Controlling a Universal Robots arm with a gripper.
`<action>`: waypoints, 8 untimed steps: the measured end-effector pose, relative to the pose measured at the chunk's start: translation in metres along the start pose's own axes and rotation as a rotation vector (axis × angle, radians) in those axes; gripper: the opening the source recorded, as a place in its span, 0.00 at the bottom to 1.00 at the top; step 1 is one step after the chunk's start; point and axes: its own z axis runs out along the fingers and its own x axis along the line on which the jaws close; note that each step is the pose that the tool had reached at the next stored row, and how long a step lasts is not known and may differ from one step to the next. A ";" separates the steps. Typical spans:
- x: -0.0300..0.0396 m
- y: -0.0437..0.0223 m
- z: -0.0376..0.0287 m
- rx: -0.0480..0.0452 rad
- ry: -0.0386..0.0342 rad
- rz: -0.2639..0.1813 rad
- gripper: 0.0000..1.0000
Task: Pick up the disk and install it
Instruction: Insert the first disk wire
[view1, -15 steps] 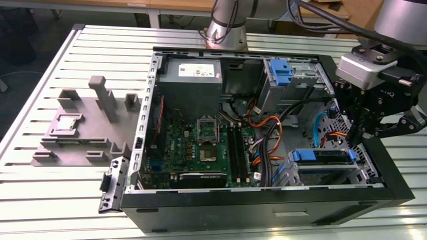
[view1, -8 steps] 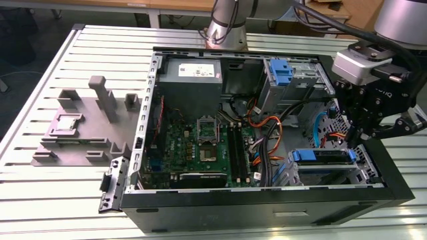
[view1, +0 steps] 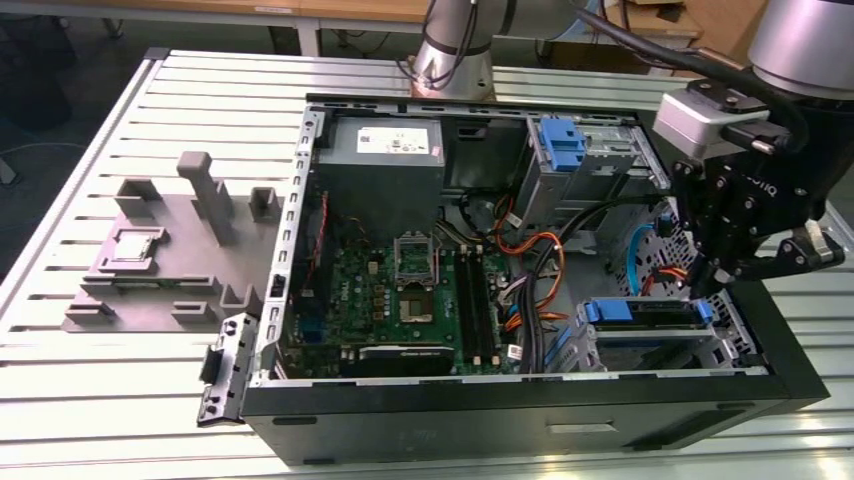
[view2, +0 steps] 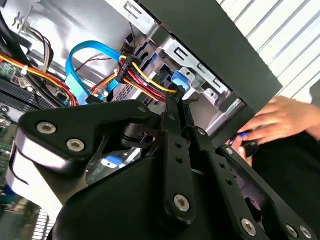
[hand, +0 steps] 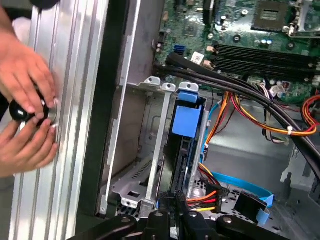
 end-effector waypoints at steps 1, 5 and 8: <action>0.0000 0.0000 0.0001 -0.0036 0.0011 0.017 0.17; -0.0001 0.0001 0.0005 -0.0167 0.0052 0.076 0.17; -0.0002 0.0001 0.0008 -0.0237 0.0047 0.105 0.17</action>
